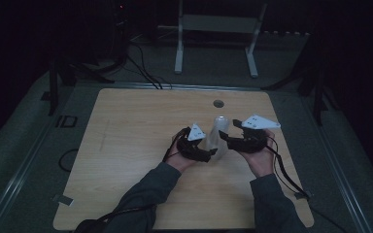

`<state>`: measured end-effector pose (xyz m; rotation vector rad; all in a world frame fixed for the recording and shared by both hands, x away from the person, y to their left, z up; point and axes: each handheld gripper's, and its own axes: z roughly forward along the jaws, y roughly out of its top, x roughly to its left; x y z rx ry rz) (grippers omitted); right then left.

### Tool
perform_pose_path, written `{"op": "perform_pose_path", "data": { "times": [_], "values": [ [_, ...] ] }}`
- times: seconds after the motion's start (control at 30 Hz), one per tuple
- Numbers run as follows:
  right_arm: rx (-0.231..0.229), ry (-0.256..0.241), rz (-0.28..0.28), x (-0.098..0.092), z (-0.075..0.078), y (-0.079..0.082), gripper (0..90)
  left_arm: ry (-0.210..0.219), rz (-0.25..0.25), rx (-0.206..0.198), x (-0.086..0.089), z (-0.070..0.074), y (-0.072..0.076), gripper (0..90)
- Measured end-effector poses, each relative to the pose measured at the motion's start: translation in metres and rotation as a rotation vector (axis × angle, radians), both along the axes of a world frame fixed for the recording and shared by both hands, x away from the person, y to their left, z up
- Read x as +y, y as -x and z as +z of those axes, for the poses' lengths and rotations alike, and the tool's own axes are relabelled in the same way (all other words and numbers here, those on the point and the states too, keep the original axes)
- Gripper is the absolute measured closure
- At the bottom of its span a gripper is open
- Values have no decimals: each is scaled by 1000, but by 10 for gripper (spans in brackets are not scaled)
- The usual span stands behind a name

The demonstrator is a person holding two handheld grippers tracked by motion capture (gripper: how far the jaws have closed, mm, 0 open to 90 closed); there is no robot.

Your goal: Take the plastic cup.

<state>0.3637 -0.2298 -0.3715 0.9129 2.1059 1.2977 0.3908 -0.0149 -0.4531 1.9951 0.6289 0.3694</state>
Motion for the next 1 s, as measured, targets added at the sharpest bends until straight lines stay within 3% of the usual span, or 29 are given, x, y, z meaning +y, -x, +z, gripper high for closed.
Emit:
{"op": "perform_pose_path", "data": {
  "times": [0.37, 0.5, 0.77, 1.0],
  "values": [
    [-13, -14, 39, 13, -2, -16, 289, -3, -2, -5, -2, -2, 0, 190],
    [3, -23, 41, 15, -6, -23, 296, -1, -1, -11, -3, -2, -1, 189],
    [-6, -40, 66, 16, -7, -24, 376, 12, 5, -20, -8, -3, -2, 151],
    [-2, -44, 63, 16, -7, -24, 391, 14, 3, -24, -18, -5, -4, 149]
  ]
}}
